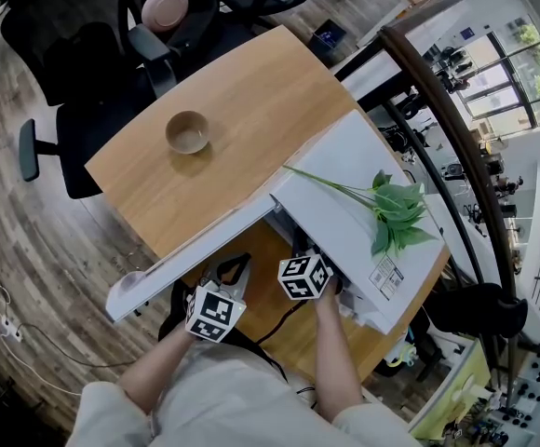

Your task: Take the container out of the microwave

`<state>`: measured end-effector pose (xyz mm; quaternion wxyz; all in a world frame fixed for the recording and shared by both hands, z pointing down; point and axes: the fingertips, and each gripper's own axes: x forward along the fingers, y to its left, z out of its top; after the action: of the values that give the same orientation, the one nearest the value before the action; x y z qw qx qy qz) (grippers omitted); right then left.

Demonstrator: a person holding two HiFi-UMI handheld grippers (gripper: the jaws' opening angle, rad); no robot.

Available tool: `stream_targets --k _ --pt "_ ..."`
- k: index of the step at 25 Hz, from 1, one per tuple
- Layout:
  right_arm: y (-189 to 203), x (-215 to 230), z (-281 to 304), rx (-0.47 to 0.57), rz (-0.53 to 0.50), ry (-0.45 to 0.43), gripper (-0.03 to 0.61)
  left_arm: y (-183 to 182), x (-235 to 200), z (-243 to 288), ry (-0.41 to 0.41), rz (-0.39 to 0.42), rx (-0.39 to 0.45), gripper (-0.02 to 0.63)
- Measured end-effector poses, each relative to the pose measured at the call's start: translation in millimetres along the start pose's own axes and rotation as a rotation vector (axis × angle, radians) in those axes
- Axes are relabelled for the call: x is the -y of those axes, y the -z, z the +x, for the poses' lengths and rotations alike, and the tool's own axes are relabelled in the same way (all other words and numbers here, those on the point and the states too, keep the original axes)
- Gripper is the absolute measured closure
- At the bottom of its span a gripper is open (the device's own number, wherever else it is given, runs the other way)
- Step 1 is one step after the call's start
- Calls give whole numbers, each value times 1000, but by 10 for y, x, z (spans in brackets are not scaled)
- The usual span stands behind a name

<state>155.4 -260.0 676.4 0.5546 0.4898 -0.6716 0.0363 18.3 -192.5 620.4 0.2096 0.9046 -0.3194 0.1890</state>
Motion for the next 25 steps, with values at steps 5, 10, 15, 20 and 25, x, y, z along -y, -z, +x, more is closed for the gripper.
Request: stream_targets --k 5,10,15,20,25 --pt "3 0 -15 0 -4 1 495 -8 8 7 4 4 0 611" --pt "9 -15 -40 2 9 -9 514 -10 11 7 3 3 -1 611" --pt "12 -42 -64 -1 9 -17 518 -16 23 10 6 4 -1 611" --pt "26 -81 -88 -1 11 -26 520 9 37 12 9 4 -2 611" --pt "31 -108 -123 -1 14 -30 523 19 32 -8 8 7 -4 611"
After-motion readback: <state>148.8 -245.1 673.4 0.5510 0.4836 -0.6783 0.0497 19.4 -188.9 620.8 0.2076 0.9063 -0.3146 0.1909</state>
